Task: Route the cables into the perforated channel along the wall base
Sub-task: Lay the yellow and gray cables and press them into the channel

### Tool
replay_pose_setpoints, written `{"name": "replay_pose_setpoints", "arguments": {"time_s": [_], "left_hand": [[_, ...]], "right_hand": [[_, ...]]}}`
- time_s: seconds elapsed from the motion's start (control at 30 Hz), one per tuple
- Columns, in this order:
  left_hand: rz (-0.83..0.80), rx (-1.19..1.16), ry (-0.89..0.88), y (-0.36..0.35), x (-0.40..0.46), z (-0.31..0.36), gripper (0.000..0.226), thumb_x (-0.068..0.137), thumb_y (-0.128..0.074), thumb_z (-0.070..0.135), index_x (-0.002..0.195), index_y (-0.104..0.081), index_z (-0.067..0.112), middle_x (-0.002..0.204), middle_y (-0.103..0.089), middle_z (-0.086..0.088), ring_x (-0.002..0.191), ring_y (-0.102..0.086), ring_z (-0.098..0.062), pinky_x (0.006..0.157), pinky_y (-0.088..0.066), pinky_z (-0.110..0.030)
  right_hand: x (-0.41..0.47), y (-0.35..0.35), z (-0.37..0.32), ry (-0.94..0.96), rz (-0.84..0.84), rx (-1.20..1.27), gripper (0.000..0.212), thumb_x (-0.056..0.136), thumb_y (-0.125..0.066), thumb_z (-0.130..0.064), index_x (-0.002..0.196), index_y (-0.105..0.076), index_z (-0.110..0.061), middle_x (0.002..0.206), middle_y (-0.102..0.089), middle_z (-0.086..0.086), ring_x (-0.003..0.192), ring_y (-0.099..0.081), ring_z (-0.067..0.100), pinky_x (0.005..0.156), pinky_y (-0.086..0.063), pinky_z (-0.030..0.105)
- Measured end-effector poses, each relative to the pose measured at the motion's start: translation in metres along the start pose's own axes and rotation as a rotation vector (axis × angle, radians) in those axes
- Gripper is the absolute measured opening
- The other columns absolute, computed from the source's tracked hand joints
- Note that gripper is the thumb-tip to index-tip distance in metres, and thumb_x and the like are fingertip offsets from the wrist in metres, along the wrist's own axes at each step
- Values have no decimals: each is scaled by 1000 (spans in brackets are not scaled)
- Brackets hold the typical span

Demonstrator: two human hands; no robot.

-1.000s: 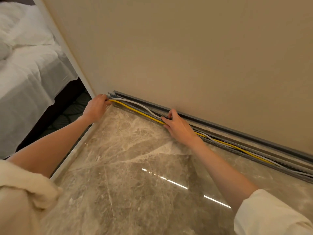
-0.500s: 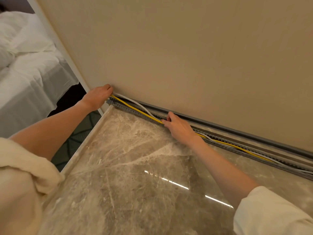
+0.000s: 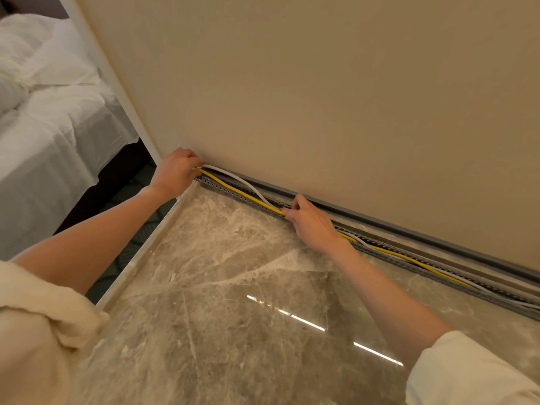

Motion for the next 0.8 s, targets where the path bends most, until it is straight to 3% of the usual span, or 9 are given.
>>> {"name": "replay_pose_setpoints", "arguments": {"time_s": [0.13, 0.23, 0.37, 0.5, 0.67, 0.8], "left_hand": [[20, 56, -218, -1, -7, 40, 33, 86, -59, 2, 119, -58, 1, 116, -62, -20, 107, -57, -36, 90, -50, -47], [5, 84, -200, -2, -9, 43, 32, 86, -58, 0, 118, -60, 2, 117, -62, -19, 108, -57, -34, 90, -52, -47], [-32, 154, -248, -7, -11, 46, 30, 86, -56, -1, 116, -61, -2, 119, -61, -20, 108, -58, -35, 89, -53, -47], [-25, 82, -208, -12, -16, 42, 27, 88, -58, 17, 109, -64, 2, 115, -59, -17, 104, -57, -32, 86, -51, -46], [16, 70, -199, -12, -21, 42, 27, 87, -60, 9, 113, -66, 4, 110, -64, -20, 103, -57, -37, 90, -48, -47], [53, -23, -62, -7, -20, 35, 26, 91, -55, 12, 114, -66, 11, 120, -56, -18, 112, -50, -38, 94, -44, -45]], "right_hand": [[2, 1, 0, -27, 10, 5, 24, 98, -48, -19, 111, -63, -6, 95, -49, 9, 73, -52, 24, 59, -50, 39], [1, 0, -2, -39, 37, 0, 21, 96, -51, -16, 110, -63, -6, 95, -49, 8, 77, -52, 24, 63, -51, 41], [-4, -5, -3, -45, 63, -70, 23, 95, -52, -8, 117, -57, -8, 103, -54, 8, 87, -52, 22, 67, -47, 32], [-3, -9, -2, -31, 43, -104, 29, 91, -53, -3, 119, -52, -10, 105, -53, 8, 88, -51, 22, 68, -46, 31], [-1, -8, 2, -35, 36, -34, 28, 96, -50, -12, 124, -51, -13, 104, -52, 6, 88, -51, 22, 68, -49, 33], [0, -4, 0, -29, 41, -43, 37, 91, -55, -7, 125, -46, -15, 103, -53, 7, 79, -50, 19, 59, -35, 27]]}}
Point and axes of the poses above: each hand's wrist, its own x-axis towards the middle knuckle, its own y-axis out of the back of the hand, z = x × y, the point moved 6 cm from there along x, towards the middle knuckle
